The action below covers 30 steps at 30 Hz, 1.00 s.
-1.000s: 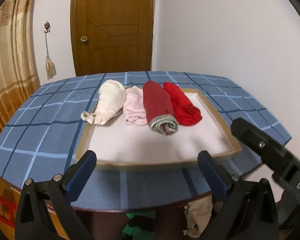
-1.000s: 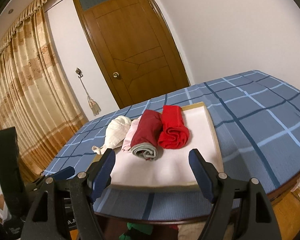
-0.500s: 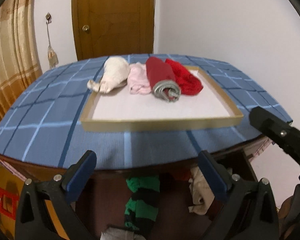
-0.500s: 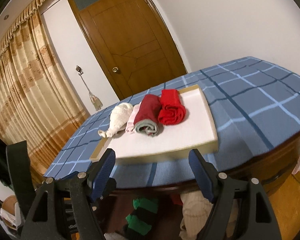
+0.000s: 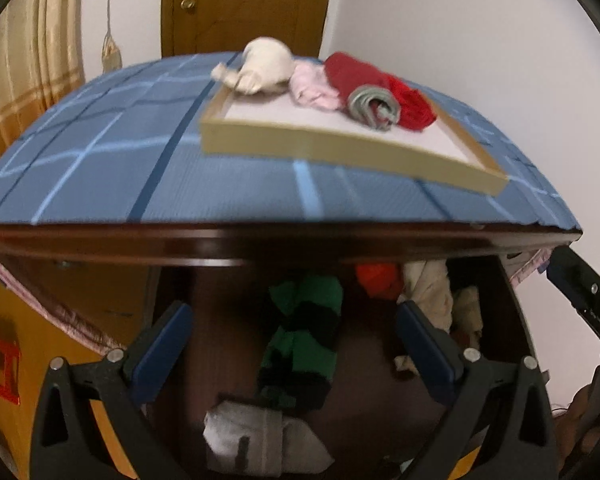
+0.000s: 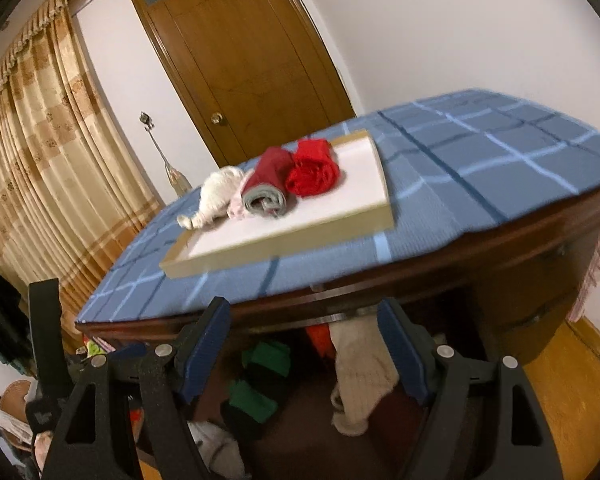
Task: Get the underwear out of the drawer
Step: 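Withdraw both tools from the tray back toward the drawer, then lower both tools into the drawer toward the white and beige underwear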
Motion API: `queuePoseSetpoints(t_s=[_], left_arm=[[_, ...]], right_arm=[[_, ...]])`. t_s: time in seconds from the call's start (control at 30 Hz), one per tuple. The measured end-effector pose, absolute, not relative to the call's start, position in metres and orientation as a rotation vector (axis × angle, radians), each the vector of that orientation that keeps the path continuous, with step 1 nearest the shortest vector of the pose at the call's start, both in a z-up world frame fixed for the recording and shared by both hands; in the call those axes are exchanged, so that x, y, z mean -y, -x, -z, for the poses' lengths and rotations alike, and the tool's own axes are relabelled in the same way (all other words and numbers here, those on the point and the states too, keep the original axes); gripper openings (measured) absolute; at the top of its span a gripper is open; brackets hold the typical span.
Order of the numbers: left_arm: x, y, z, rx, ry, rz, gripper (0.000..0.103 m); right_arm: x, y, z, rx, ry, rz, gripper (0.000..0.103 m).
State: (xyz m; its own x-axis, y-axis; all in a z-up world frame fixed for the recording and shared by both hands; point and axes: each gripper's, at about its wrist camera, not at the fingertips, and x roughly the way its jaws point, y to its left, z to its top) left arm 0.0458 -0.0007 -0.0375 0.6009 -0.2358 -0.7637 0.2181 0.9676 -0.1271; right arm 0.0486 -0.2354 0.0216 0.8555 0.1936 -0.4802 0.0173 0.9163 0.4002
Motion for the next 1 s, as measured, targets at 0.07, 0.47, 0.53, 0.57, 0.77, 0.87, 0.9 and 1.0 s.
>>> queuePoseSetpoints(t_s=[0.07,0.47,0.53,0.57,0.77,0.87,0.9,1.0], left_arm=[[-0.001,-0.043,0.046,-0.908,0.004,0.253,0.102],[-0.008,-0.046,0.079,-1.021,0.006,0.247,0.102],[-0.005,-0.049,0.083,-1.037,0.007,0.266,0.102],[-0.002,-0.050,0.086,-1.047,-0.003,0.274,0.102],[0.020,-0.057,0.096,-1.075,-0.120,0.315,0.102],[0.032,-0.064,0.100,-1.081,-0.169,0.332,0.102],[0.036,-0.066,0.102,-1.089,-0.186,0.341,0.102],[0.043,-0.069,0.108,-1.102,-0.246,0.347,0.092]], right_arm=[[0.236,-0.047,-0.013,-0.562,-0.404,-0.094,0.078],[0.235,-0.048,0.023,-0.673,-0.436,-0.102,0.078],[0.235,-0.050,0.029,-0.697,-0.430,-0.094,0.078],[0.236,-0.050,0.031,-0.708,-0.430,-0.093,0.078],[0.236,-0.064,0.046,-0.810,-0.396,-0.087,0.078],[0.234,-0.077,0.052,-0.864,-0.380,-0.087,0.078],[0.233,-0.083,0.054,-0.886,-0.380,-0.089,0.078],[0.228,-0.101,0.060,-0.946,-0.353,-0.085,0.078]])
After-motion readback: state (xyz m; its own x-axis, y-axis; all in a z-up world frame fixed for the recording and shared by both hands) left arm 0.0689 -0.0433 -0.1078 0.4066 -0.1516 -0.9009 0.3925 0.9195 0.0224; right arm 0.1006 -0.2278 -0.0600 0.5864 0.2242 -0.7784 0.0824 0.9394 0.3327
